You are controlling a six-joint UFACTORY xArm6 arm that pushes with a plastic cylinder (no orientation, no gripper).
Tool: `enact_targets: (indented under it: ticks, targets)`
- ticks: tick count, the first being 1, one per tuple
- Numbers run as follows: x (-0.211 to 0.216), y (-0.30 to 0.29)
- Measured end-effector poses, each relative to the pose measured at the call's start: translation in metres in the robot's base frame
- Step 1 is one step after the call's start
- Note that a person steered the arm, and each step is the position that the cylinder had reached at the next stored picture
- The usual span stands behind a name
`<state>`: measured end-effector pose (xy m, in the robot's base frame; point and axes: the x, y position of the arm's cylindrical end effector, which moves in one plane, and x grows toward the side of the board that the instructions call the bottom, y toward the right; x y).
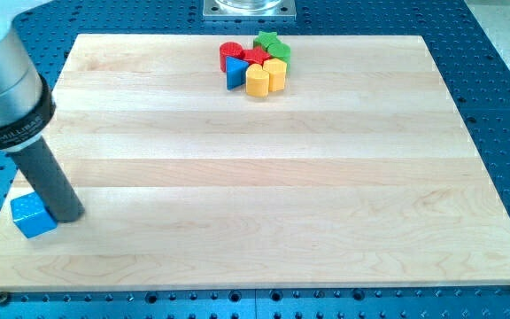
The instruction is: Place the blue cube to the bottom left of the board
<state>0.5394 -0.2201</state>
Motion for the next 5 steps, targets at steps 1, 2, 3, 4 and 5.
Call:
enact_targets:
  ticks: [1, 2, 3, 4, 5]
  targets:
    - [-0.018, 0.026]
    - [-0.064, -0.012]
    - [-0.087, -0.007]
    - [-0.136, 0.095]
    - [-0.157, 0.220]
